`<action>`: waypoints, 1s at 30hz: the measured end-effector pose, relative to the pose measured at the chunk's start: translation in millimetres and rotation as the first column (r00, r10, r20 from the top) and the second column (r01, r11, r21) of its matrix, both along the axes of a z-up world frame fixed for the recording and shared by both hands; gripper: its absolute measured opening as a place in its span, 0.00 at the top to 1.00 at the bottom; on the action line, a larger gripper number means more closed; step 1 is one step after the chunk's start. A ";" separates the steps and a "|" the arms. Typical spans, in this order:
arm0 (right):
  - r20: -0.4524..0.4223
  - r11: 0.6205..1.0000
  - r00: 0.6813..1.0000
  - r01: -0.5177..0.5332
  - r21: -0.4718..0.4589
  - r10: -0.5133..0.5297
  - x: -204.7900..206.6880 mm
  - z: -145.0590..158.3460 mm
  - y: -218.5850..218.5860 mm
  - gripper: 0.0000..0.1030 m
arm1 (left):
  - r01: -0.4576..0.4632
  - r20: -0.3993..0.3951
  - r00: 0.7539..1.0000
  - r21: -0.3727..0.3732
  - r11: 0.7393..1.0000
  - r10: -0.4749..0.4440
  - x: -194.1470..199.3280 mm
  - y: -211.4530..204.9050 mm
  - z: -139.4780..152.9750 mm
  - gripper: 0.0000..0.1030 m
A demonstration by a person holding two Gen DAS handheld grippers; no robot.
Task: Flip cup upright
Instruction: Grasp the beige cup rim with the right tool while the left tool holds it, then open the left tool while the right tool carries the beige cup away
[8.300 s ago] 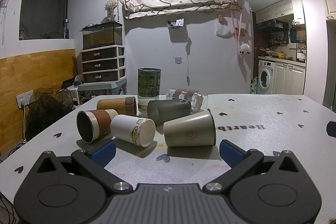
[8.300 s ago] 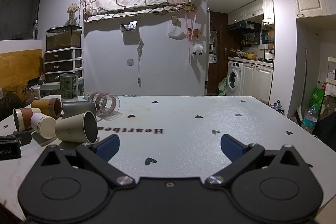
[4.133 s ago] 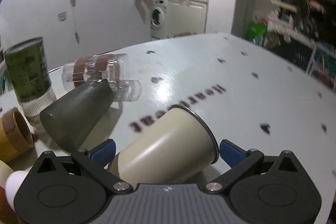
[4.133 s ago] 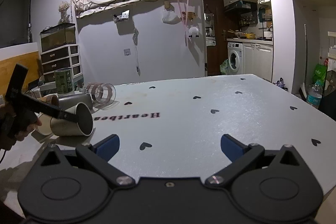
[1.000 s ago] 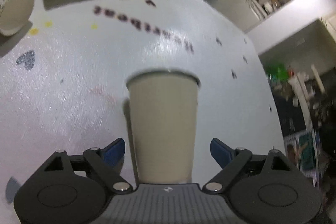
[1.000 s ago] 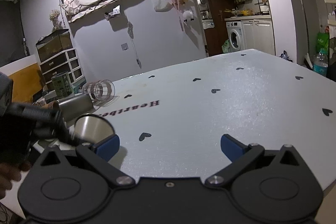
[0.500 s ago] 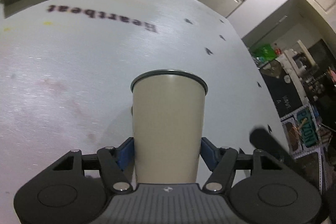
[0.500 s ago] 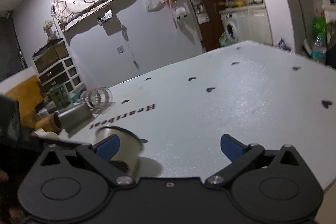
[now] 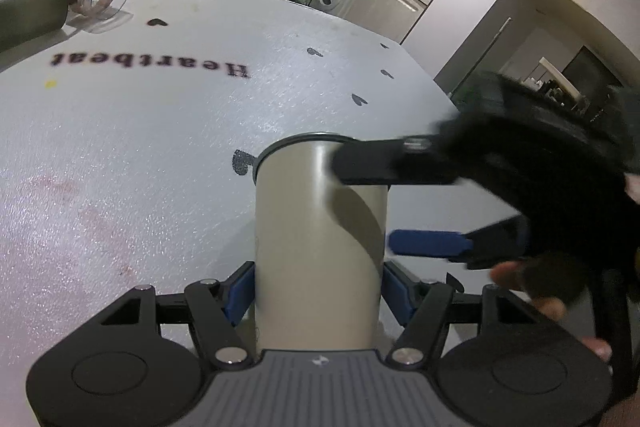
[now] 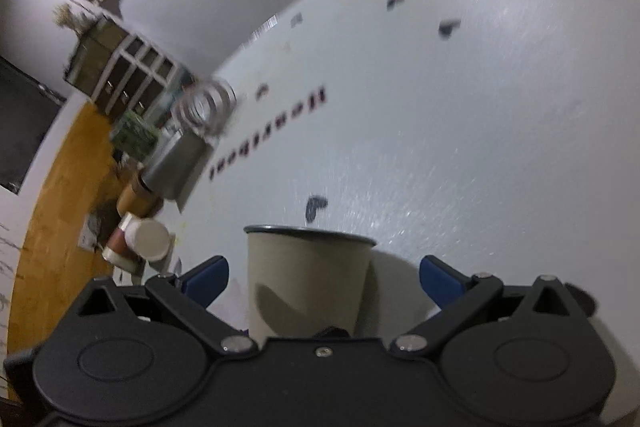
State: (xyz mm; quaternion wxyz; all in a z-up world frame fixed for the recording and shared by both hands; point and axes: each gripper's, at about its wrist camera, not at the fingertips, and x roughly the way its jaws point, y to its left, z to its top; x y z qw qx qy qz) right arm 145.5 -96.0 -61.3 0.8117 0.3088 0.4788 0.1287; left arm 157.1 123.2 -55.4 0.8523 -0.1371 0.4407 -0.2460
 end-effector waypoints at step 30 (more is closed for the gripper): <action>0.487 0.814 0.868 0.214 -0.539 0.094 22.4 49.7 -14.7 0.24 | -0.025 0.183 0.983 0.077 0.997 0.010 -23.3 30.1 10.0 0.06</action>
